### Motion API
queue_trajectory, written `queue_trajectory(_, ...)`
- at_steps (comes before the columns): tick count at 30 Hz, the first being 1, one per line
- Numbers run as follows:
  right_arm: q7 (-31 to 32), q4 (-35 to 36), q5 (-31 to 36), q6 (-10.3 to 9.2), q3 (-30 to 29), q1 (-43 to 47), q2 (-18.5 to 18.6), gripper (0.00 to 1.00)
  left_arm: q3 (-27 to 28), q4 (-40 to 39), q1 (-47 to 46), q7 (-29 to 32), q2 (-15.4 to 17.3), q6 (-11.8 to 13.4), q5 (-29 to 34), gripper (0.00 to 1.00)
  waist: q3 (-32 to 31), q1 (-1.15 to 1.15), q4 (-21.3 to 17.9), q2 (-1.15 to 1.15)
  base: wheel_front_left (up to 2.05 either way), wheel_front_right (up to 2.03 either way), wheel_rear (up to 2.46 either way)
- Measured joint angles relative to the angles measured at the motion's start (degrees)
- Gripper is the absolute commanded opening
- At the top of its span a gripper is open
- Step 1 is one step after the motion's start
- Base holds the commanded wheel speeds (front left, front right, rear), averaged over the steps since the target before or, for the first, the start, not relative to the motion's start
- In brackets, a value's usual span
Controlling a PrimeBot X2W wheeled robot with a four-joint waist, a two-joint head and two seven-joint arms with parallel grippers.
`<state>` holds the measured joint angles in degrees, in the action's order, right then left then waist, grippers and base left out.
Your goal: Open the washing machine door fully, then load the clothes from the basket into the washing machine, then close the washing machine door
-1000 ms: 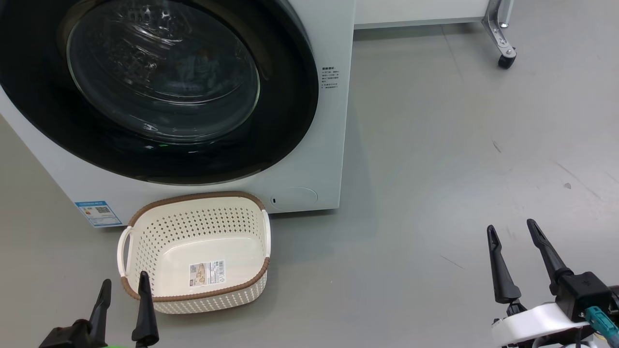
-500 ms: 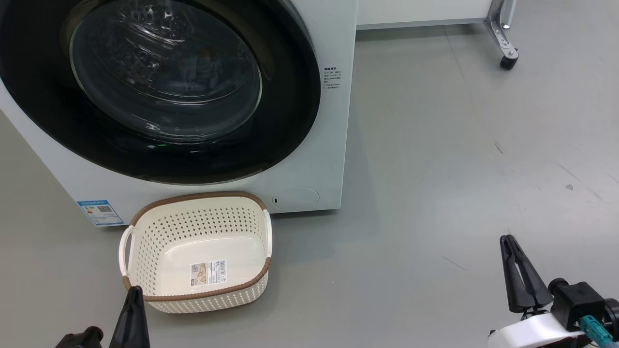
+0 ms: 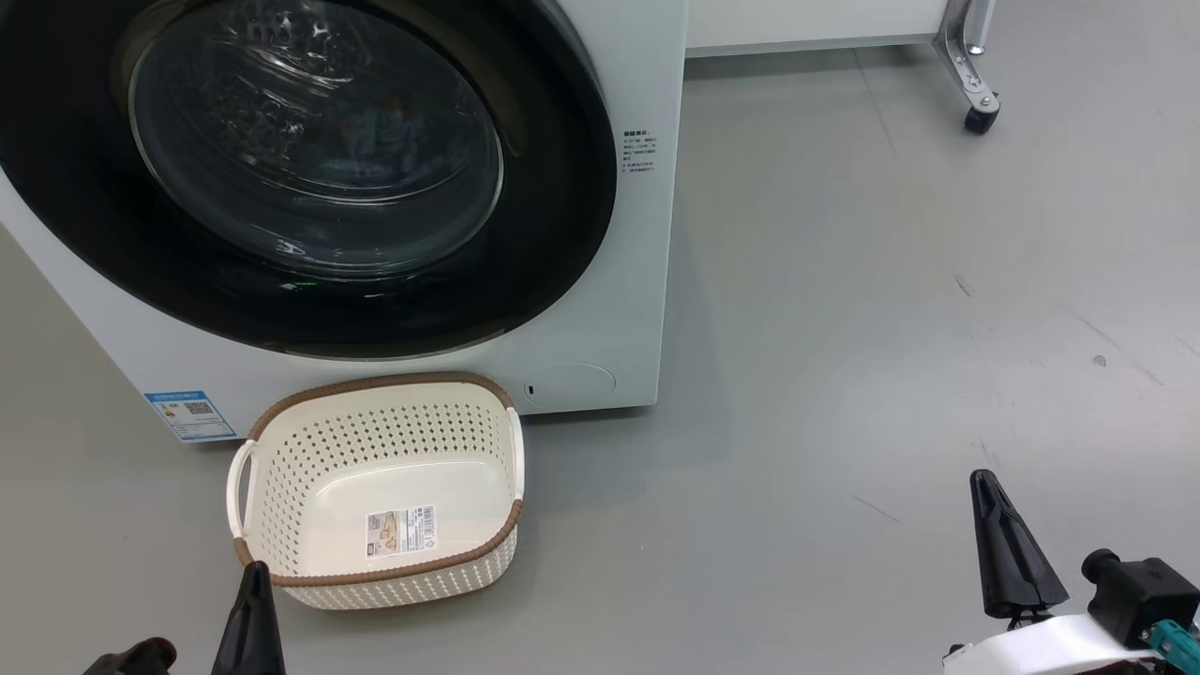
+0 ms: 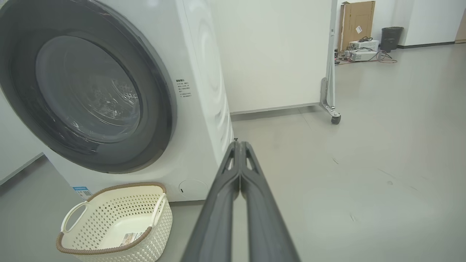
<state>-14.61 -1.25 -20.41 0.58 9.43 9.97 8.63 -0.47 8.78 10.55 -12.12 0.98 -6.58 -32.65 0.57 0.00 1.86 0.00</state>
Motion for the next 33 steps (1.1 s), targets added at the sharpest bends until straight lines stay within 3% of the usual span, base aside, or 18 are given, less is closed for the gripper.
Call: queue_trajectory(33, 6.28, -3.35, -29.22, 1.13, -4.87, -3.70, -1.00, 0.00, 0.77, 2.13, -4.32, 6.41, 0.47, -0.01, -21.94, 0.00, -0.09, 0.00, -0.62, 0.00, 0.00, 0.00, 0.00)
